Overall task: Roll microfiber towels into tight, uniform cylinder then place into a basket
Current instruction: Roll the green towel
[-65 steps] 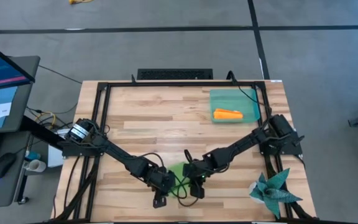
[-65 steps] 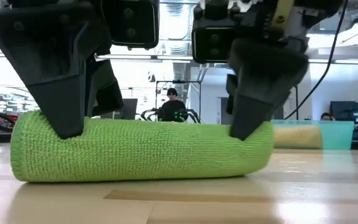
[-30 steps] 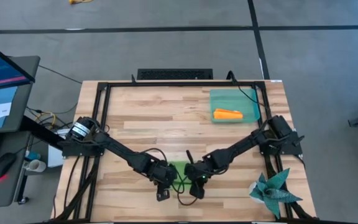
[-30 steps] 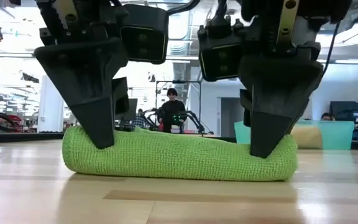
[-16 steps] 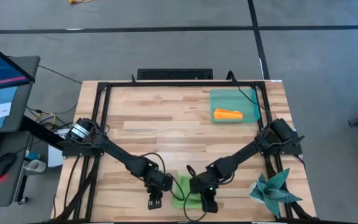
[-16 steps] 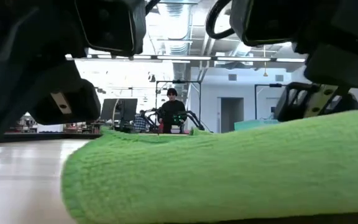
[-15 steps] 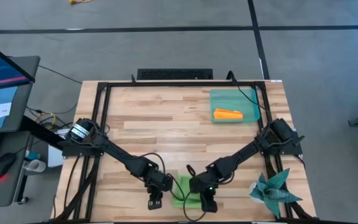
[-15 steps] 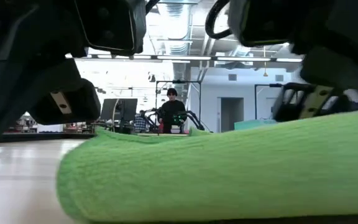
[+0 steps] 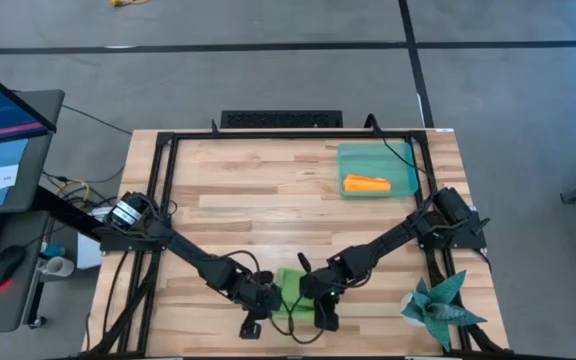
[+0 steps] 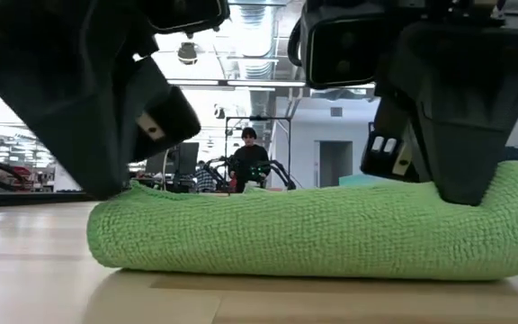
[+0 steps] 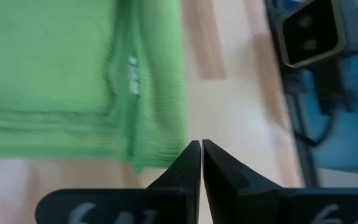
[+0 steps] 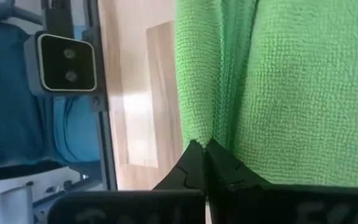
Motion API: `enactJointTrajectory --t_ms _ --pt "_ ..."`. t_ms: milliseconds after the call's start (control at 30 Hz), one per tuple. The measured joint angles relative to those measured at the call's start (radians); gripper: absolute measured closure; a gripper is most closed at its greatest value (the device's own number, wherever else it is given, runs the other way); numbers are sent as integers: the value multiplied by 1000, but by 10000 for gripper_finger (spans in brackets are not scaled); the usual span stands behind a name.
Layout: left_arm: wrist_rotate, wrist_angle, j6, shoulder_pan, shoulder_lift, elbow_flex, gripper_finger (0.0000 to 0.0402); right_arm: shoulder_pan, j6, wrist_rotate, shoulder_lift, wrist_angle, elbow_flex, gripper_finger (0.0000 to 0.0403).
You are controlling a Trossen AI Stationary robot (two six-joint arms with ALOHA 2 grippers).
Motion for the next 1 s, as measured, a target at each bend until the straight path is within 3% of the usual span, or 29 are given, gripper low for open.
enactJointTrajectory --t_ms 167,300,567,733,1000 --pt "-122 -5 29 -17 -21 0 389 -9 1 3 0 -12 0 393" --pt "-131 -4 41 -17 -48 0 366 -9 1 4 -1 -11 0 393" --pt "-172 7 75 -17 -84 0 274 -11 2 26 -1 -5 0 393" --pt "-248 8 175 -28 -34 1 226 -17 2 27 -1 3 1 393" --pt "-281 22 275 -39 16 1 212 -17 3 26 -1 10 1 392"
